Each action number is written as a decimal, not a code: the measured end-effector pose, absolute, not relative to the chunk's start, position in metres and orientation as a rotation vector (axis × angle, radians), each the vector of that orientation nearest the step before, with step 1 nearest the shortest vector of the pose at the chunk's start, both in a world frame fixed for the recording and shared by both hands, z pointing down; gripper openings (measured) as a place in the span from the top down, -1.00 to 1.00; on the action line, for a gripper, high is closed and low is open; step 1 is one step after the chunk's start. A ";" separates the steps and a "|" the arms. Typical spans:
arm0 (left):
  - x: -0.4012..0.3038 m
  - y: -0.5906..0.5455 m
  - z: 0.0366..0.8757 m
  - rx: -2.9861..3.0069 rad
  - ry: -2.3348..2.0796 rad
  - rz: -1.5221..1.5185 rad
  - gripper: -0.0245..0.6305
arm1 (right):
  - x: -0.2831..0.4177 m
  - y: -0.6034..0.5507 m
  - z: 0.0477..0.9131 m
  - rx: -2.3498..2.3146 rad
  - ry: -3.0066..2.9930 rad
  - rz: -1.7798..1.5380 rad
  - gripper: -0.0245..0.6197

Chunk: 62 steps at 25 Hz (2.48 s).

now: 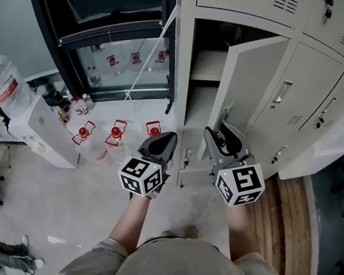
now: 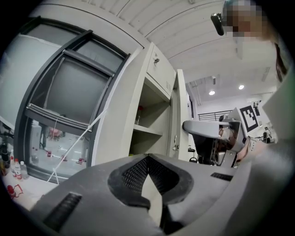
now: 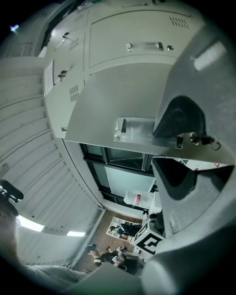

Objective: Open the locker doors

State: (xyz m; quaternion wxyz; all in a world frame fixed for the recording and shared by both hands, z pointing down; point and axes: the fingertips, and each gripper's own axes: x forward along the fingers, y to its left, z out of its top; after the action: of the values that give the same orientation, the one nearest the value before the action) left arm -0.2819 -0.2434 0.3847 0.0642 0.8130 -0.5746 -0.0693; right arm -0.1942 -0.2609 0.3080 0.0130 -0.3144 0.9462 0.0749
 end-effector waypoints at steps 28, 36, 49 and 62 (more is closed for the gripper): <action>-0.132 -0.275 0.386 2.664 -1.354 -0.166 0.93 | 0.026 -0.237 0.304 -1.422 2.667 0.196 0.66; -0.122 -0.281 0.389 2.661 -1.353 -0.162 0.93 | 0.090 -0.266 0.308 -1.643 2.547 0.226 0.76; -0.143 -0.289 0.392 2.595 -1.488 -0.148 0.93 | 0.133 -0.307 0.308 -1.710 2.461 0.213 0.85; -0.159 -0.286 0.394 2.555 -1.550 -0.147 0.93 | 0.130 -0.302 0.307 -1.766 2.421 0.285 0.85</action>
State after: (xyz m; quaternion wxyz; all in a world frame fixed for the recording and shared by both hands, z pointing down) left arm -0.1589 -0.2855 0.3944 0.0748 0.8515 -0.5167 -0.0490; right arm 0.1295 -0.3024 0.3074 0.0657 -0.5855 0.8025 0.0944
